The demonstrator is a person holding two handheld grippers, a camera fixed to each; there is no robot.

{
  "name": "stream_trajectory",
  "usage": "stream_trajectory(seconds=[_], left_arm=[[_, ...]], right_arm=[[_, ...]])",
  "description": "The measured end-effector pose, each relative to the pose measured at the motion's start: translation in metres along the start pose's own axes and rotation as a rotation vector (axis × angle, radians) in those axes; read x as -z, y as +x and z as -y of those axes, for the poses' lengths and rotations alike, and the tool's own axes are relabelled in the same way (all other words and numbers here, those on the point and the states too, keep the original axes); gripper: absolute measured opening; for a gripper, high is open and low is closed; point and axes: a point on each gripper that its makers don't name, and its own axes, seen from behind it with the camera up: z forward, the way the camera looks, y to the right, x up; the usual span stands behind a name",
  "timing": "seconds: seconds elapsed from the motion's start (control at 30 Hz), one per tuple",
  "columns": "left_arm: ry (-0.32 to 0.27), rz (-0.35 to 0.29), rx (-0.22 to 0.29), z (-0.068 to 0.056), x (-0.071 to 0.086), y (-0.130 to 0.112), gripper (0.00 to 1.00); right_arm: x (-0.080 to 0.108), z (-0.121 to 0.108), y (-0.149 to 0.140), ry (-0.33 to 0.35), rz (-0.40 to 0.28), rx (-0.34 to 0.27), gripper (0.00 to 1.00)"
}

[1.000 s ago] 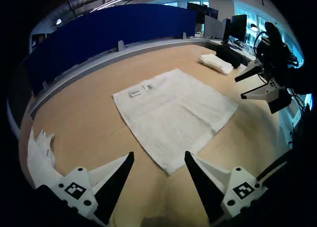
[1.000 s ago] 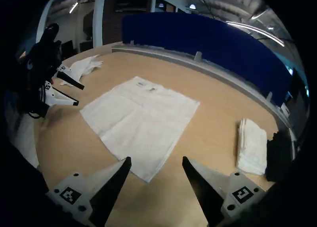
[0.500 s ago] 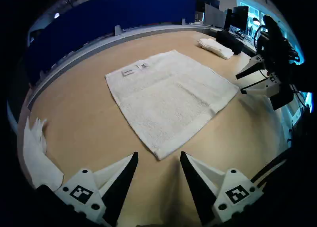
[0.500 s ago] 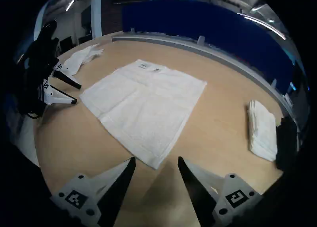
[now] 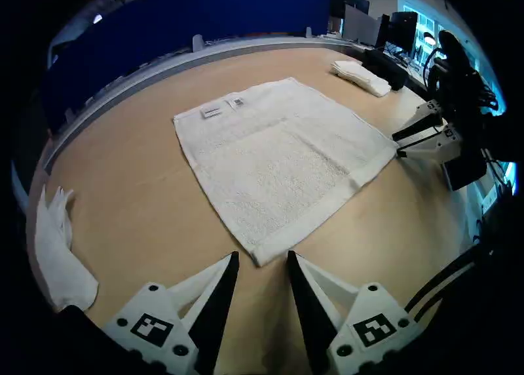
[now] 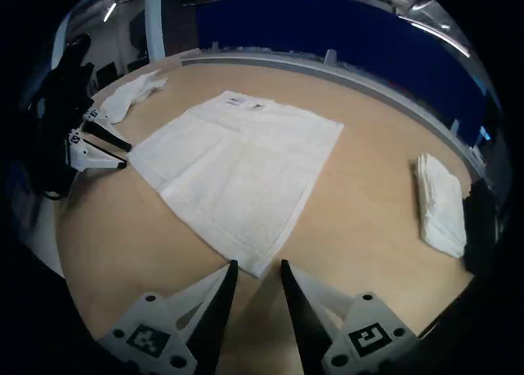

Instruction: Fold towel

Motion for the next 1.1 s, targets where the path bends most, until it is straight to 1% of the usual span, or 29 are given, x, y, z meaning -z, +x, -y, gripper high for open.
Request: stream_trajectory(seconds=[0.13, 0.27, 0.37, 0.4, 0.47, 0.53, 0.6, 0.93, 1.1], left_arm=[[0.005, 0.002, 0.003, -0.0003, -0.0022, 0.0003, 0.46], [0.004, 0.005, -0.015, -0.0040, -0.0050, 0.0009, 0.33], [0.002, 0.007, -0.025, -0.0066, -0.0051, 0.0015, 0.28], [0.002, 0.006, -0.021, -0.0066, -0.0047, 0.0015, 0.26], [0.004, 0.006, -0.012, -0.0066, -0.0036, 0.0014, 0.25], [0.009, 0.005, 0.001, -0.0045, -0.0028, 0.0014, 0.22], [0.013, 0.005, 0.008, -0.0030, -0.0022, 0.0014, 0.19], [0.021, 0.005, -0.004, 0.0004, -0.0052, 0.0032, 0.10], [0.012, 0.006, -0.005, -0.0009, -0.0030, 0.0037, 0.09]], right_arm=[[-0.0003, 0.0010, 0.0006, 0.003, 0.000, 0.003, 0.45], [-0.0001, 0.0036, 0.0006, 0.008, 0.001, 0.010, 0.40], [-0.0001, 0.0056, 0.0004, 0.014, 0.003, 0.009, 0.35], [0.0000, 0.0055, 0.0004, 0.013, 0.003, 0.007, 0.34], [0.0000, 0.0055, 0.0003, 0.013, 0.005, 0.002, 0.31], [0.0002, 0.0049, 0.0004, 0.012, 0.007, -0.002, 0.28], [0.0005, 0.0043, 0.0004, 0.011, 0.009, -0.005, 0.19], [0.0018, 0.0036, 0.0020, 0.012, 0.015, -0.015, 0.14], [0.0038, 0.0024, 0.0061, 0.009, 0.008, -0.011, 0.13]])
